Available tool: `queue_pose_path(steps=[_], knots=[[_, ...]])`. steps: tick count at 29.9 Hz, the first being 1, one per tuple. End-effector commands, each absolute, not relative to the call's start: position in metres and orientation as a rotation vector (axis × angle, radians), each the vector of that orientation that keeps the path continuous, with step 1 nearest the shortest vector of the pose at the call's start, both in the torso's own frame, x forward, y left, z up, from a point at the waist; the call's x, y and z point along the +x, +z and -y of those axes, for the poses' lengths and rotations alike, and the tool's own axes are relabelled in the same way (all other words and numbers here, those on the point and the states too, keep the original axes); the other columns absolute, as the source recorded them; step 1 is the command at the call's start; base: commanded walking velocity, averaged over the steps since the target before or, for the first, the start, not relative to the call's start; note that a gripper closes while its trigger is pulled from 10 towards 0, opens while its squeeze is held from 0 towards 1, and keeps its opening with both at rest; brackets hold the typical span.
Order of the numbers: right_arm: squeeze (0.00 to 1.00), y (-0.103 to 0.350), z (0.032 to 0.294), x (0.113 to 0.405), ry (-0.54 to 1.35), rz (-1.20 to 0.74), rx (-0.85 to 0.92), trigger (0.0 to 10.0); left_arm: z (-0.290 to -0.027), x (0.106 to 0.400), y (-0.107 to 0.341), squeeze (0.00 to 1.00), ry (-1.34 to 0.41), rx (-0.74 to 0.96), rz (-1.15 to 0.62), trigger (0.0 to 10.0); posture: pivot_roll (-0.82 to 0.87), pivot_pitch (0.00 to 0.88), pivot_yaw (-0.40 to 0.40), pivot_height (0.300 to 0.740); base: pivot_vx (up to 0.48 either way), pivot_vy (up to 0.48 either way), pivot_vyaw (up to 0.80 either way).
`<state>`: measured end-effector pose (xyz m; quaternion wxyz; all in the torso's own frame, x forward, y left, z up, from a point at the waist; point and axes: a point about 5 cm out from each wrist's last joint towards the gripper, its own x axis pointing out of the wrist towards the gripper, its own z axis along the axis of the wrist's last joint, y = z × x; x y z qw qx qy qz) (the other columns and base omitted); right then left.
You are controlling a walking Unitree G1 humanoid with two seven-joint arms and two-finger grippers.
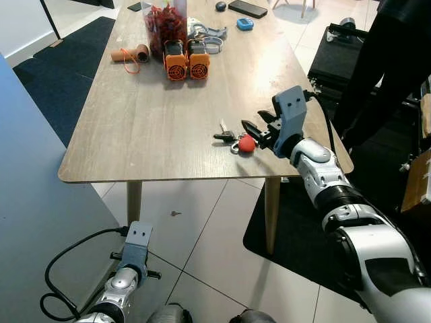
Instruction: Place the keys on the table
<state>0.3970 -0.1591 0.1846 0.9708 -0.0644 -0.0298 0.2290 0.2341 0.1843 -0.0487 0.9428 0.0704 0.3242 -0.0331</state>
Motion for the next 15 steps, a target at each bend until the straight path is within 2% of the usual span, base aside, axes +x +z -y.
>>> queue_pose_path(steps=[1, 4, 7, 8, 9, 12, 13, 15], knots=[[0.00, 0.192, 0.165, 0.399, 0.430, 0.089, -0.122, 10.0, -0.188, 0.230, -0.051, 0.00, -0.062, 0.148, -0.683, 10.0, 0.08, 0.117, -0.003, 0.740, 0.000, 0.000, 0.00], [0.00, 0.196, 0.173, 0.399, 0.375, 0.123, -0.106, 10.0, -0.188, 0.230, -0.051, 0.00, -0.060, 0.148, -0.684, 10.0, 0.08, 0.111, -0.007, 0.740, 0.000, 0.000, 0.00], [0.00, 0.206, 0.202, 0.398, 0.182, 0.212, -0.011, 10.0, -0.188, 0.230, -0.052, 0.00, -0.056, 0.147, -0.685, 10.0, 0.08, 0.100, -0.015, 0.740, 0.000, 0.000, 0.00], [0.00, 0.206, 0.202, 0.398, 0.182, 0.212, -0.011, 10.0, -0.188, 0.230, -0.052, 0.00, -0.056, 0.147, -0.685, 10.0, 0.08, 0.100, -0.015, 0.740, 0.000, 0.000, 0.00], [0.00, 0.207, 0.218, 0.395, 0.090, 0.242, 0.044, 10.0, -0.189, 0.229, -0.052, 0.00, -0.054, 0.146, -0.687, 10.0, 0.08, 0.100, -0.015, 0.740, 0.000, 0.000, 0.00], [0.00, 0.187, 0.292, 0.366, -0.307, 0.288, 0.260, 10.0, -0.190, 0.226, -0.054, 0.00, -0.043, 0.142, -0.693, 10.0, 0.08, 0.080, -0.026, 0.740, 0.000, 0.000, 0.00], [0.00, 0.187, 0.292, 0.366, -0.307, 0.288, 0.260, 10.0, -0.190, 0.226, -0.054, 0.00, -0.043, 0.142, -0.693, 10.0, 0.08, 0.080, -0.026, 0.740, 0.000, 0.000, 0.00], [0.00, 0.170, 0.320, 0.347, -0.448, 0.285, 0.342, 10.0, -0.191, 0.225, -0.054, 0.00, -0.037, 0.139, -0.697, 10.0, 0.08, 0.071, -0.030, 0.740, 0.000, 0.000, 0.00]])
